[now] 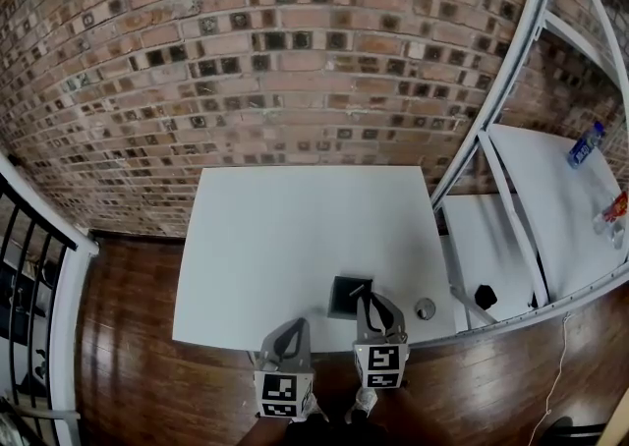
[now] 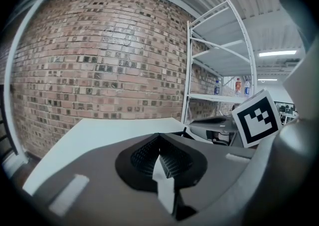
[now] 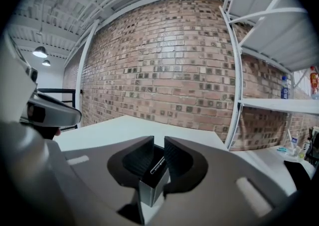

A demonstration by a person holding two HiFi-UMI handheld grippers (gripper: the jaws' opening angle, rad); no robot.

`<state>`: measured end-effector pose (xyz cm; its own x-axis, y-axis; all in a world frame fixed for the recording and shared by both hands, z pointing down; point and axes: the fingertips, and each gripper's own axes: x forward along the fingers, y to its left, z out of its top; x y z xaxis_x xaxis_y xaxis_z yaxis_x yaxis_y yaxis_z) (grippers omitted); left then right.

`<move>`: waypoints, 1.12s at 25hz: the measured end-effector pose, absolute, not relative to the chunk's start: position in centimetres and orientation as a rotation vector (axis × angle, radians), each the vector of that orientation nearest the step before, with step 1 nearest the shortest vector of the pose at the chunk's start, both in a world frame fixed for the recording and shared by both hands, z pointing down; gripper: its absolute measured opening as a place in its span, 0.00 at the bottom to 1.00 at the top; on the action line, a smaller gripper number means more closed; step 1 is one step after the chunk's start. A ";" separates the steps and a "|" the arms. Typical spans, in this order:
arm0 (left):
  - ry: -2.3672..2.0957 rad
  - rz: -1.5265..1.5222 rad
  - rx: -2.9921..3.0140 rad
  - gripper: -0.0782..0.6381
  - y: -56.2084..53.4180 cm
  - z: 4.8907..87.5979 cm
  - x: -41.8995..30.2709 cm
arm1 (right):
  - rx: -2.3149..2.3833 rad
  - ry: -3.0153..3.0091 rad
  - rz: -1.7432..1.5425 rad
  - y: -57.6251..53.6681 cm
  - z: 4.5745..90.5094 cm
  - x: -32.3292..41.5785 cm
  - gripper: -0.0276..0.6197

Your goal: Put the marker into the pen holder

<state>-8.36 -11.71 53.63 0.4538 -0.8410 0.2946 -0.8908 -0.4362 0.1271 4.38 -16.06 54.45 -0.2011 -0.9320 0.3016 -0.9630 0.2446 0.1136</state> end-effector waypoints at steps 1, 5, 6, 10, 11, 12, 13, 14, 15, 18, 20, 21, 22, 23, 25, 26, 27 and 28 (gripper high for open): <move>-1.492 0.273 2.442 0.13 -11.7 53.7 -8.2 | 1.764 -2.214 0.135 -15.7 54.1 4.6 0.14; -1.508 0.267 2.467 0.13 -12.0 53.0 -8.0 | 1.781 -2.232 0.102 -14.5 52.5 4.7 0.09; -1.515 0.266 2.469 0.13 -12.1 52.8 -8.0 | 1.774 -2.241 0.090 -14.3 52.2 4.6 0.08; -1.537 0.231 2.468 0.13 -12.3 51.9 -7.7 | 1.757 -2.272 0.048 -14.1 50.7 4.7 0.07; -1.529 0.215 2.460 0.13 -12.2 51.7 -7.4 | 1.758 -2.274 0.039 -14.0 50.3 4.9 0.06; -1.522 0.198 2.447 0.13 -12.1 51.7 -7.2 | 1.762 -2.275 0.031 -13.8 50.0 5.1 0.05; -1.518 0.184 2.435 0.13 -12.0 51.6 -7.1 | 1.766 -2.276 0.024 -13.7 49.7 5.3 0.05; -1.518 0.174 2.428 0.13 -11.8 51.5 -6.9 | 1.772 -2.280 0.019 -13.4 49.4 5.5 0.05; -1.522 0.168 2.426 0.13 -11.6 51.4 -6.8 | 1.777 -2.286 0.014 -13.2 49.0 5.7 0.05; -1.538 0.159 2.438 0.13 -11.2 50.7 -6.1 | 1.780 -2.316 0.008 -12.4 48.2 6.1 0.05; -1.548 0.156 2.447 0.13 -11.0 50.3 -5.6 | 1.769 -2.328 0.002 -12.0 47.9 6.1 0.05; -1.554 0.154 2.452 0.13 -11.0 50.0 -5.5 | 1.763 -2.335 -0.002 -11.9 47.7 6.1 0.05; -1.561 0.152 2.457 0.13 -10.9 49.7 -5.3 | 1.756 -2.342 -0.007 -11.8 47.6 6.0 0.05; -1.569 0.149 2.462 0.13 -10.8 49.4 -5.2 | 1.748 -2.349 -0.010 -11.7 47.5 5.8 0.05; -1.581 0.146 2.468 0.13 -10.7 49.0 -5.0 | 1.731 -2.360 -0.010 -11.6 47.4 5.6 0.05; -1.586 0.143 2.469 0.13 -10.6 48.8 -4.9 | 1.724 -2.364 -0.010 -11.5 47.3 5.5 0.05; -1.591 0.142 2.469 0.13 -10.5 48.6 -4.9 | 1.718 -2.367 -0.013 -11.4 47.2 5.3 0.05; -1.595 0.141 2.468 0.13 -10.5 48.5 -4.8 | 1.712 -2.370 -0.019 -11.2 47.0 5.2 0.05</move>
